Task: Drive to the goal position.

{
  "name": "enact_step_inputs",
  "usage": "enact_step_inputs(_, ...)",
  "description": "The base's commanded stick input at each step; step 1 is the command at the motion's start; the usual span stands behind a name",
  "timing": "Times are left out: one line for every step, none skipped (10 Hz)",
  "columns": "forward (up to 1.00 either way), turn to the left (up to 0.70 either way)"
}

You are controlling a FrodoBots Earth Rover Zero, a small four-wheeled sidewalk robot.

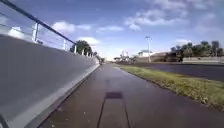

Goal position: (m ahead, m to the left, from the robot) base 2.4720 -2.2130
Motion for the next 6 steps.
enact_step_inputs(1.00,0.00)
enact_step_inputs(1.00,0.00)
enact_step_inputs(1.00,0.00)
enact_step_inputs(1.00,0.00)
enact_step_inputs(1.00,0.00)
enact_step_inputs(1.00,0.00)
